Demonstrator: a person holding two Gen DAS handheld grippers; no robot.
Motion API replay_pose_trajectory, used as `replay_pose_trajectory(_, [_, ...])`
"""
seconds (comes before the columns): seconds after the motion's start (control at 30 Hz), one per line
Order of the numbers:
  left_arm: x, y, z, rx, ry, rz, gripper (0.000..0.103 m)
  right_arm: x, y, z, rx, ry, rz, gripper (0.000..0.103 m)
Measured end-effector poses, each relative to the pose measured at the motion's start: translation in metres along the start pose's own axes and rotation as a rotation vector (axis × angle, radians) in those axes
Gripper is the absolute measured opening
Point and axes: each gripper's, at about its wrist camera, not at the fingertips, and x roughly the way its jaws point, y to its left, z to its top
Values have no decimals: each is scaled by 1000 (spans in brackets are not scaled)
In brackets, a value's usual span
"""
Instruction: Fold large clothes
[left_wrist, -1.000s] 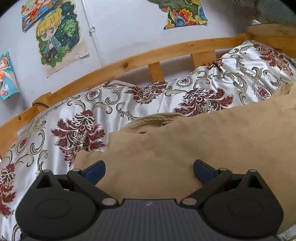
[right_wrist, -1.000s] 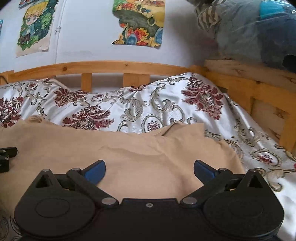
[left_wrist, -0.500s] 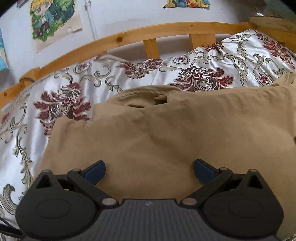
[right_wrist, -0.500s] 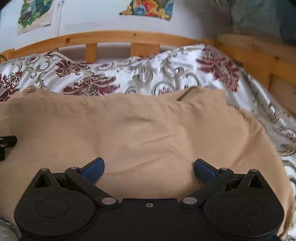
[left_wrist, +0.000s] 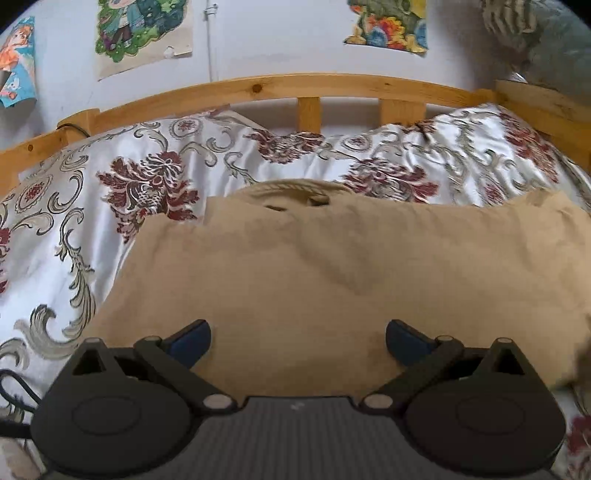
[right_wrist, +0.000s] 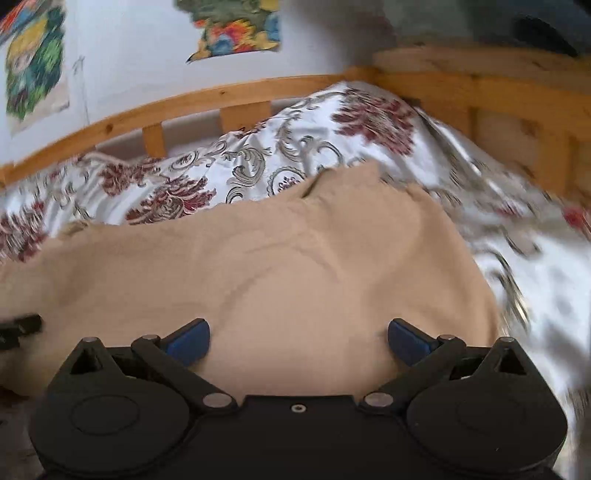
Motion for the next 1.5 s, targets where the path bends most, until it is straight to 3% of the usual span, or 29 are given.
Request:
replay_pose_trajectory(0.1, [-15, -2, -6, -14, 14, -5, 103, -15, -5, -16, 51, 23, 2, 102])
replay_pose_trajectory(0.2, [-27, 8, -11, -106, 67, -32, 103, -16, -13, -29, 81, 69, 47, 102])
replay_pose_trajectory(0.4, [-19, 41, -37, -257, 212, -236, 103, -11, -37, -34, 191, 67, 157, 102])
replay_pose_trajectory(0.5, [-13, 57, -40, -337, 200, -271, 103, -4, -45, -28, 252, 61, 196, 102])
replay_pose_trajectory(0.6, [-4, 75, -33, -483, 191, -255, 103, 4, -53, -20, 296, 55, 208, 102])
replay_pose_trajectory(0.7, [8, 89, -27, -612, 210, -201, 102, 7, -60, -16, 319, 30, 168, 95])
replay_pose_trajectory(0.83, [15, 94, -22, -644, 240, -168, 96, 10, -68, -13, 340, -5, 121, 79])
replay_pose_trajectory(0.9, [18, 93, -18, -615, 244, -167, 91, 13, -74, -13, 351, -33, 100, 71])
replay_pose_trajectory(0.97, [19, 93, -15, -605, 252, -154, 79, 17, -81, -13, 385, -43, 81, 60])
replay_pose_trajectory(1.0, [18, 95, -14, -619, 253, -156, 75, 19, -85, -12, 409, -43, 62, 44])
replay_pose_trajectory(1.1, [15, 100, -12, -665, 244, -154, 47, 20, -89, -12, 453, -41, 61, 28])
replay_pose_trajectory(1.17, [10, 98, -9, -673, 227, -163, 21, 14, -80, -9, 399, -45, 44, 14])
replay_pose_trajectory(1.27, [-2, 95, -5, -656, 190, -145, 9, -3, -66, -4, 321, -60, 14, 6])
replay_pose_trajectory(1.5, [-44, 111, -27, -674, 205, -181, 8, -63, -52, -18, 284, 6, -44, 4])
